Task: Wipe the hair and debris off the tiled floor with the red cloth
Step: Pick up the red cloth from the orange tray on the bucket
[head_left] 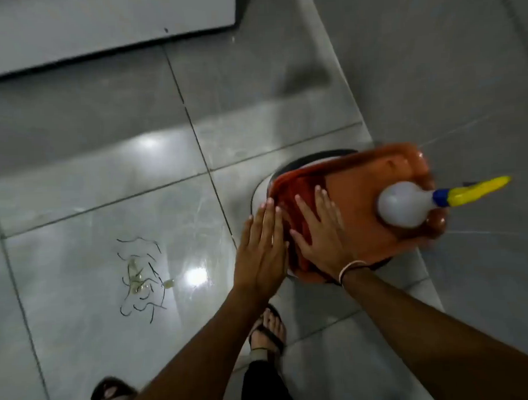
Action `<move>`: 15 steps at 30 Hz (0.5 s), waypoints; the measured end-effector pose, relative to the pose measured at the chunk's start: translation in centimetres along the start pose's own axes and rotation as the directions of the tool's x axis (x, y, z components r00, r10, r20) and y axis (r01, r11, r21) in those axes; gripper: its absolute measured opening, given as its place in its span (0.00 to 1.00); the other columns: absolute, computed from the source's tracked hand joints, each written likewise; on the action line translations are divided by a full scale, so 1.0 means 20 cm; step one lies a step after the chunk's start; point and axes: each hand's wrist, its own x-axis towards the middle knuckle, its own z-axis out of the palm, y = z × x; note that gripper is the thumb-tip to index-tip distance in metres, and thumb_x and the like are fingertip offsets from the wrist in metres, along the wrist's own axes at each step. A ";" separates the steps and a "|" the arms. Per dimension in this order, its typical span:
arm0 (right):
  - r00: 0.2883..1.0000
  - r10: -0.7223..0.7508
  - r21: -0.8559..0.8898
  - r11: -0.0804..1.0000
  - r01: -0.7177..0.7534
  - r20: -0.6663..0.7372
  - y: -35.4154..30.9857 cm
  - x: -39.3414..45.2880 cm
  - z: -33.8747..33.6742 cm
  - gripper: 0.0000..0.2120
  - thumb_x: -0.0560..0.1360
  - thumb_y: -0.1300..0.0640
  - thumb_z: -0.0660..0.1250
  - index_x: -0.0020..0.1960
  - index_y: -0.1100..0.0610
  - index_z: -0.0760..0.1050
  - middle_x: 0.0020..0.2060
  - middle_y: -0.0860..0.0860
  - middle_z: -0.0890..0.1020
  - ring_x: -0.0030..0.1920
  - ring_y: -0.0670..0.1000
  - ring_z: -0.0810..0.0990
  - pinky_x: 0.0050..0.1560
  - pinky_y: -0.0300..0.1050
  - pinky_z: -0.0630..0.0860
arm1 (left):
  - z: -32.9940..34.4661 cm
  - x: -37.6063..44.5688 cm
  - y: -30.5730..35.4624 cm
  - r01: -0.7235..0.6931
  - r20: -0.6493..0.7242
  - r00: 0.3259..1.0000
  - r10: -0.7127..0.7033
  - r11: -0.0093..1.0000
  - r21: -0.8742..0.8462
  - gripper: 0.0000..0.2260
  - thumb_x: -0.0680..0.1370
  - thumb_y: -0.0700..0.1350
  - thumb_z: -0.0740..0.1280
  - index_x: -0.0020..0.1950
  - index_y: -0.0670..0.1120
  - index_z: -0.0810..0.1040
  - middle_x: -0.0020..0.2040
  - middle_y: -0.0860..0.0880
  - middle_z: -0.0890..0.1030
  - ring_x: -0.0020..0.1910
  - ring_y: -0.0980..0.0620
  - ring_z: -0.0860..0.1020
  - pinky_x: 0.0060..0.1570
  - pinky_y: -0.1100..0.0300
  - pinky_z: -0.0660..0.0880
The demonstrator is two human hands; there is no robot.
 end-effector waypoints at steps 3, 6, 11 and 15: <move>0.986 0.005 0.086 0.996 0.009 -0.166 0.02 0.08 0.13 0.29 0.82 0.47 0.52 0.82 0.46 0.52 0.83 0.59 0.52 0.84 0.58 0.50 0.83 0.60 0.52 | 0.11 0.06 -0.09 -0.012 -0.190 0.982 0.011 1.000 -0.004 0.30 0.86 0.56 0.47 0.85 0.41 0.51 0.86 0.39 0.51 0.85 0.42 0.48 0.85 0.44 0.49; 0.970 0.067 0.194 0.981 -0.021 -0.233 0.01 0.07 0.16 0.26 0.82 0.59 0.52 0.79 0.51 0.63 0.82 0.59 0.60 0.83 0.59 0.56 0.83 0.62 0.57 | 0.15 0.06 -0.13 -0.068 -0.264 0.961 0.078 0.997 0.046 0.31 0.85 0.57 0.52 0.83 0.40 0.59 0.84 0.39 0.60 0.84 0.42 0.57 0.83 0.43 0.57; 0.915 0.298 0.537 0.836 -0.113 -0.271 -0.24 0.05 -0.08 0.21 0.84 0.70 0.57 0.74 0.59 0.70 0.77 0.59 0.70 0.78 0.58 0.67 0.80 0.36 0.62 | 0.07 -0.12 -0.28 -0.003 -0.271 0.963 0.006 1.000 0.013 0.31 0.86 0.58 0.49 0.84 0.41 0.56 0.85 0.40 0.57 0.85 0.44 0.55 0.83 0.43 0.58; 0.893 0.245 0.603 0.797 0.036 -0.378 -0.69 -0.10 -0.11 0.21 0.84 0.68 0.58 0.76 0.57 0.68 0.76 0.57 0.71 0.75 0.47 0.67 0.71 0.17 0.57 | 0.11 -0.48 -0.70 0.241 -0.253 0.933 -0.255 0.967 -0.086 0.31 0.86 0.57 0.48 0.85 0.41 0.53 0.86 0.42 0.53 0.85 0.44 0.51 0.83 0.42 0.56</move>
